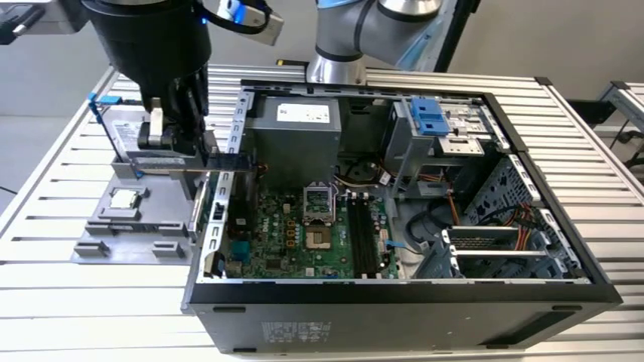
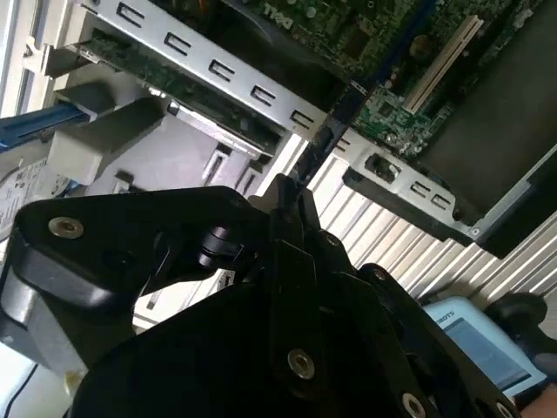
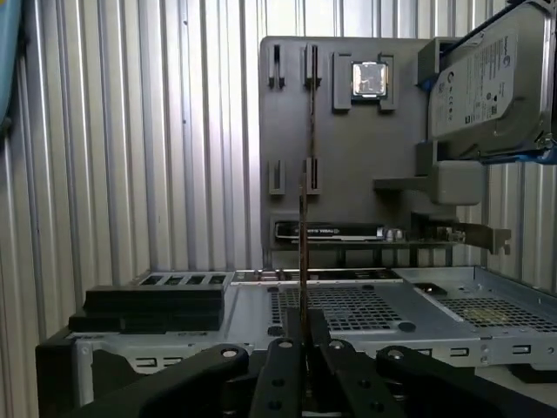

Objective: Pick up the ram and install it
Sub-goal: 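Pick up the ram and move it above insertion slot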

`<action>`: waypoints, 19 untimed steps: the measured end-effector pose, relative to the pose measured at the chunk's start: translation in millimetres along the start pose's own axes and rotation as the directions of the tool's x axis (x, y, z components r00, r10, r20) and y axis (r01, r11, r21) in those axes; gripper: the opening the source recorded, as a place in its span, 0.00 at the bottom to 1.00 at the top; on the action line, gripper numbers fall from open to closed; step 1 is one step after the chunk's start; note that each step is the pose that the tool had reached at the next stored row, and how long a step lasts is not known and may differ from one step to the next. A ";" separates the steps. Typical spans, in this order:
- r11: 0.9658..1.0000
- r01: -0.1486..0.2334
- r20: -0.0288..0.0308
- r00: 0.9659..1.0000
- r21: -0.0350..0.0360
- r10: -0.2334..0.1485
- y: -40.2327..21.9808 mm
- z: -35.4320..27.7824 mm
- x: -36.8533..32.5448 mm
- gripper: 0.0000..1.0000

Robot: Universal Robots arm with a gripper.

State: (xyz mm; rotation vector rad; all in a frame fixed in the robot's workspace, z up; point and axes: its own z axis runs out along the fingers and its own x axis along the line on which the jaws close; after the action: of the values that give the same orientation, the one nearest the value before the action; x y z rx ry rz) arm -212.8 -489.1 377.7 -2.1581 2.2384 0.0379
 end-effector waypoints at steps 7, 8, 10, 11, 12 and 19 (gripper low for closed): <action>1.000 0.000 0.000 1.000 -0.001 0.000 -32.4 0.2 -1.2 0.00; 1.000 0.000 0.000 1.000 -0.002 0.000 -37.0 0.2 -1.3 0.00; 1.000 0.000 0.000 1.000 -0.002 0.000 -45.8 0.3 -1.7 0.00; 1.000 0.000 0.000 1.000 -0.002 0.000 -50.7 0.4 -1.8 0.00; 1.000 0.000 0.000 1.000 -0.002 0.000 -54.7 0.4 -2.0 0.00; 1.000 0.000 0.000 1.000 -0.002 0.000 -87.0 0.5 -3.2 0.00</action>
State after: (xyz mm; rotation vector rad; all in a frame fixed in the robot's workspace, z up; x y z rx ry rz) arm -125.7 -489.1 377.6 -2.1592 2.2396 0.0404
